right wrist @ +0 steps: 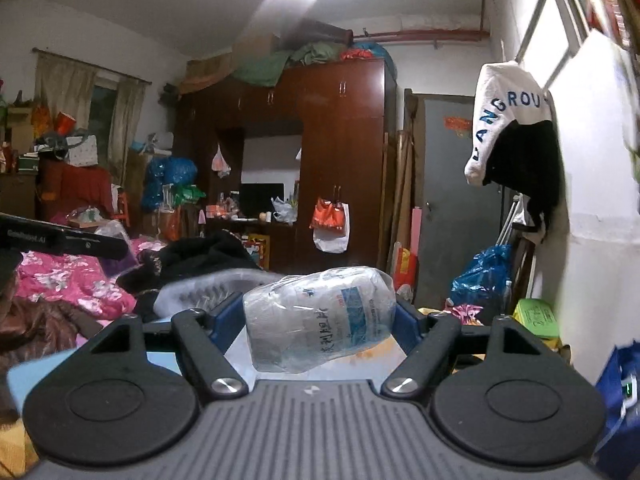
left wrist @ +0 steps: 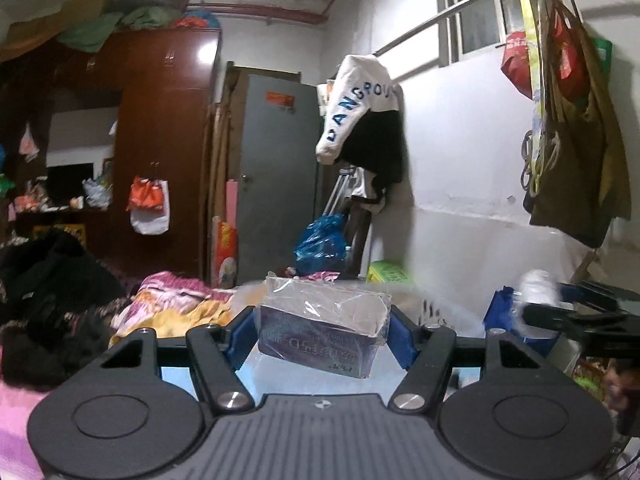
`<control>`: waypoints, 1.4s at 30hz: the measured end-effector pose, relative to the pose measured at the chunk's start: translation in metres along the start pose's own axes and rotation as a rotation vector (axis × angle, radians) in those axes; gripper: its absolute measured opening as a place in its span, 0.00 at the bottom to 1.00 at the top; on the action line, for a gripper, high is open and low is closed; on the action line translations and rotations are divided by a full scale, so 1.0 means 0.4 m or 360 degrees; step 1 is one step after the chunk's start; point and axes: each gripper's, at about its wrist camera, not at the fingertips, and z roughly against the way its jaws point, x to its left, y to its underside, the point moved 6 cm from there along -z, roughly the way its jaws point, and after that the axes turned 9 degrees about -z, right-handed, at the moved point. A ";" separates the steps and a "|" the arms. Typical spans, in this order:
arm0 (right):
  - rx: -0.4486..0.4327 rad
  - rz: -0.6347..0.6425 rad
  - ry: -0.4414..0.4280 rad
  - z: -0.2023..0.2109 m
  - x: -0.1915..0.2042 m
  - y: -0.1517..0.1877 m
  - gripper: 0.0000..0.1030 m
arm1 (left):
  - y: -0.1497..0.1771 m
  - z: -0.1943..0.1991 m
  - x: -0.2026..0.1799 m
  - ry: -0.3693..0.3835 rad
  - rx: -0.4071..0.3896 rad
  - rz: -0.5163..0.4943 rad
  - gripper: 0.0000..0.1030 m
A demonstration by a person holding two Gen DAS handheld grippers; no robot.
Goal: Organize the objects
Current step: 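Release the tissue pack into the basket with the left tool while the right drops the bottle in, then grasp the large purple tissue pack with both tools from its two ends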
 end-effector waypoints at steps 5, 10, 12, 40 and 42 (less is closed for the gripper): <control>0.0259 -0.0097 0.0127 -0.186 -0.036 -0.009 0.76 | -0.059 -0.183 -0.006 -0.0011 0.0213 0.0017 0.68; 0.0465 -0.0055 0.0221 -0.304 -0.052 0.057 0.76 | -0.008 -0.336 0.021 -0.0013 0.0448 0.0075 0.68; 0.0488 -0.0045 0.0211 -0.312 -0.047 0.070 0.76 | 0.011 -0.358 0.037 0.0003 0.0484 0.0116 0.68; 0.0095 -0.0153 -0.0288 0.140 0.073 0.268 1.00 | 0.213 0.129 0.010 0.0175 -0.0106 -0.0012 1.00; 0.0086 -0.0121 -0.0293 0.130 0.094 0.294 1.00 | 0.261 0.153 -0.005 0.0191 -0.0099 -0.0078 1.00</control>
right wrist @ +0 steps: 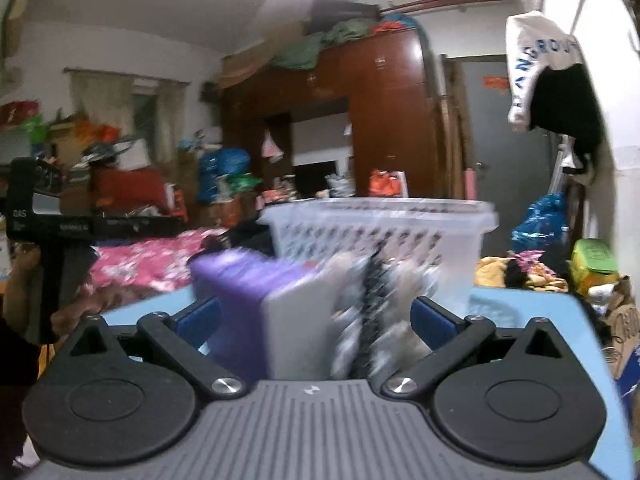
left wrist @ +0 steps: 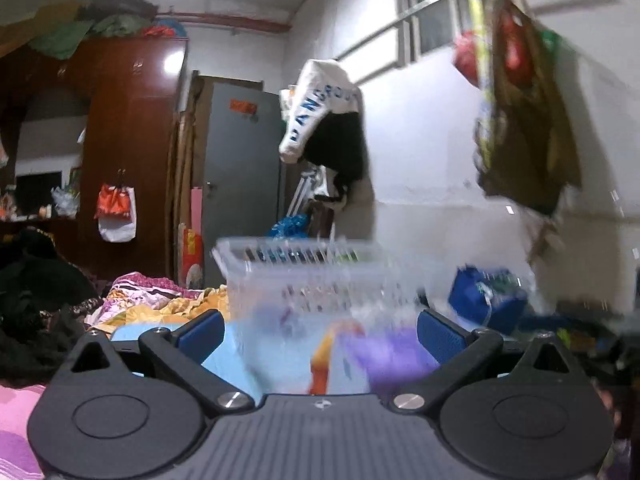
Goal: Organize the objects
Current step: 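Grasp the large purple tissue pack with both tools from its two ends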
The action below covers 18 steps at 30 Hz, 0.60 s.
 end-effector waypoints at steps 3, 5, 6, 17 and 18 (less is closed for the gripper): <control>0.0011 0.0031 -0.0017 -0.046 0.005 0.023 1.00 | 0.064 0.002 -0.022 0.0069 0.0045 -0.0050 0.99; 0.0028 0.0010 -0.0048 -0.074 0.007 0.028 1.00 | 0.096 -0.009 -0.026 0.0105 0.0086 -0.0085 0.96; 0.0040 0.0014 -0.0070 -0.094 0.008 0.028 1.00 | 0.103 -0.018 -0.025 0.0108 0.0095 -0.0082 0.94; 0.0060 0.0037 -0.0081 -0.095 0.030 0.073 0.89 | 0.144 -0.059 -0.058 0.0283 0.0083 -0.0058 0.71; 0.0055 0.0031 -0.0089 -0.090 0.027 0.073 0.88 | 0.146 -0.064 -0.060 0.0296 0.0088 -0.0052 0.71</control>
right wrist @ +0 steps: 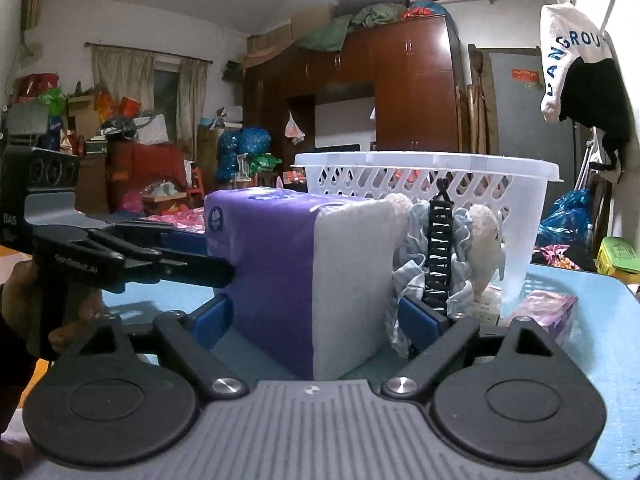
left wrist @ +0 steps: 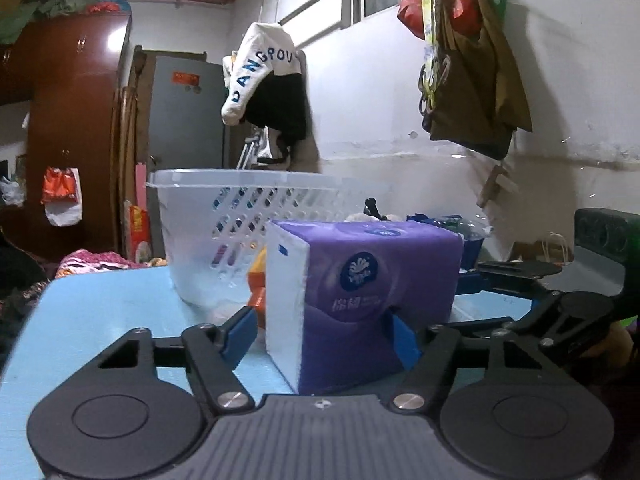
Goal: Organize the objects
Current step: 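Grasp the large purple tissue pack with both tools from its two ends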
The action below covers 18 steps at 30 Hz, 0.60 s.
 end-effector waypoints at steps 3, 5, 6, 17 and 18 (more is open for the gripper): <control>0.0001 -0.0013 -0.0018 0.007 -0.001 0.000 0.74 | 0.002 -0.013 -0.014 0.0030 0.0002 -0.0003 0.67; -0.0004 -0.0017 0.0000 0.009 -0.004 0.004 0.69 | 0.007 -0.014 -0.021 0.0041 0.0005 -0.0005 0.63; -0.0004 -0.0021 0.0002 0.011 -0.005 0.004 0.67 | 0.007 -0.013 -0.022 0.0030 0.0004 -0.0014 0.62; -0.0081 0.0002 0.0011 0.043 0.012 -0.001 0.62 | 0.001 0.026 -0.041 -0.0023 -0.0073 -0.0030 0.53; -0.0093 0.0015 0.0012 0.045 0.014 -0.004 0.62 | -0.003 0.033 -0.045 -0.0027 -0.0086 -0.0034 0.53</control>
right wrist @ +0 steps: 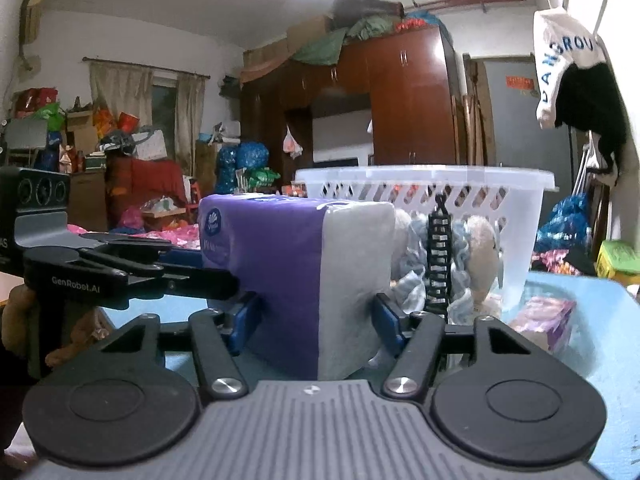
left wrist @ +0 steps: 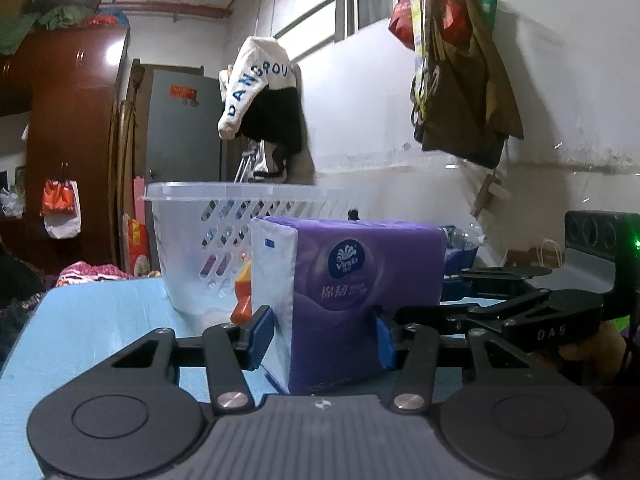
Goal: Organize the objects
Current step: 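Grasp the large purple tissue pack with both tools from its two ends, then lift the purple tissue pack with both tools and lower it into the basket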
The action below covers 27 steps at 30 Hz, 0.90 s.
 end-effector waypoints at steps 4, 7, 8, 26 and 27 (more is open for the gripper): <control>-0.0072 0.0041 -0.0010 0.024 0.013 -0.018 0.61 | -0.022 0.026 -0.021 -0.0029 -0.0060 -0.0043 0.52; -0.0106 0.0053 -0.0021 0.038 0.012 -0.031 0.60 | -0.041 0.043 -0.035 -0.0040 -0.0106 -0.0068 0.51; -0.0112 0.0059 -0.0023 0.040 0.011 -0.035 0.60 | -0.046 0.048 -0.038 -0.0041 -0.0117 -0.0075 0.51; -0.0195 0.0212 0.0040 0.032 -0.007 -0.243 0.59 | -0.245 0.033 -0.044 -0.0120 -0.0296 -0.0198 0.49; -0.0196 0.0217 0.0045 0.024 -0.013 -0.265 0.59 | -0.267 0.026 -0.038 -0.0125 -0.0307 -0.0200 0.49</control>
